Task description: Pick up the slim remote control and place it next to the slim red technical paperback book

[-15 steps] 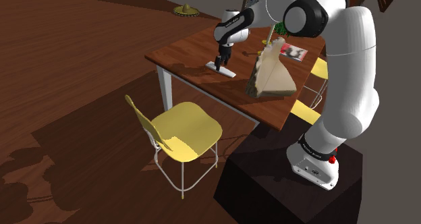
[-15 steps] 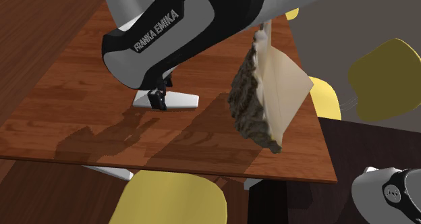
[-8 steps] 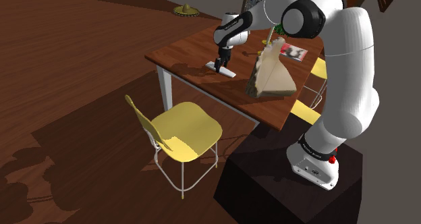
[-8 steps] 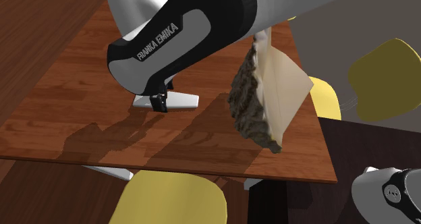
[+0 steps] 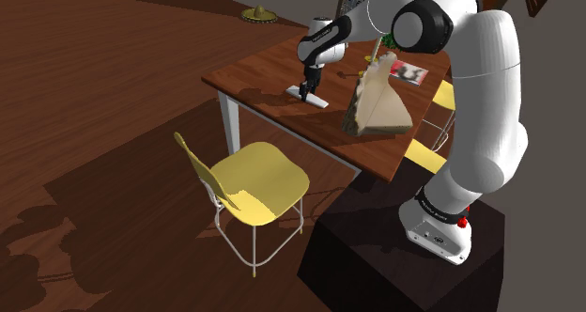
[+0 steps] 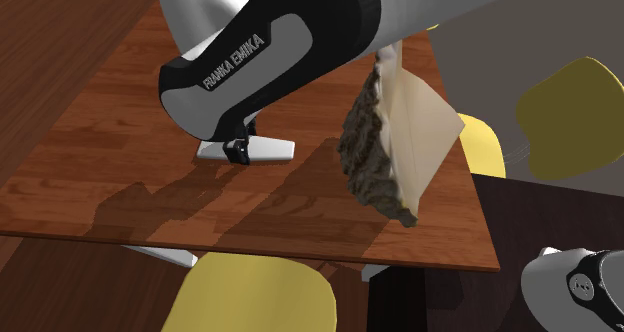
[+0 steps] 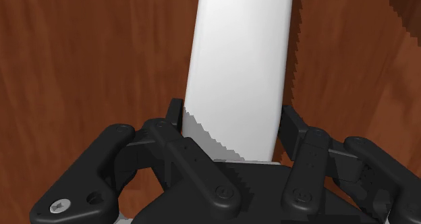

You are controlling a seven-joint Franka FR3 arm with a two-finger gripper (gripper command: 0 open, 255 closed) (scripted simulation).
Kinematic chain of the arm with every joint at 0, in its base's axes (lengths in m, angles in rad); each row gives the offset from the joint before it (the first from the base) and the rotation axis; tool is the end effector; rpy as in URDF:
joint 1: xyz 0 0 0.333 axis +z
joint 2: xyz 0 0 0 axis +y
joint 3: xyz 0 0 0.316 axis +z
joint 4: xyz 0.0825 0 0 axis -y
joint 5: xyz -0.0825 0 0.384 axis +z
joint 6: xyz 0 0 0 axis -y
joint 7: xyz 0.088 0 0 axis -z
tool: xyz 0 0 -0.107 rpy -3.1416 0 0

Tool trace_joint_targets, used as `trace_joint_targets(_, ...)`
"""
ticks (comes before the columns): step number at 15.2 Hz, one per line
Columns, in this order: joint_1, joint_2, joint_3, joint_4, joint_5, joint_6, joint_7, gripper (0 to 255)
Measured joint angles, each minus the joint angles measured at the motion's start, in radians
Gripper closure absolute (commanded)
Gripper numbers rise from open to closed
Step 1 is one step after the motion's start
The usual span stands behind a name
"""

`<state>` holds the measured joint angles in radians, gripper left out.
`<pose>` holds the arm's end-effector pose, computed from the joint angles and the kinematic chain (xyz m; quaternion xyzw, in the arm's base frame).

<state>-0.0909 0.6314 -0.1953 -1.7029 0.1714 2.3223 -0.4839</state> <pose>0.6524 -0.1749 0.2321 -0.9983 -0.0587 -0.0037 0.0042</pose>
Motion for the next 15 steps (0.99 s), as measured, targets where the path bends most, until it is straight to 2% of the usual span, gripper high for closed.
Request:
trace_joint_targets(5, 0.000, -0.004, -0.001, 0.001, -0.001, -0.005, 0.001, 255)
trace_joint_targets(15, 0.009, -0.081, -0.014, 0.014, -0.020, -0.094, 0.013, 255)
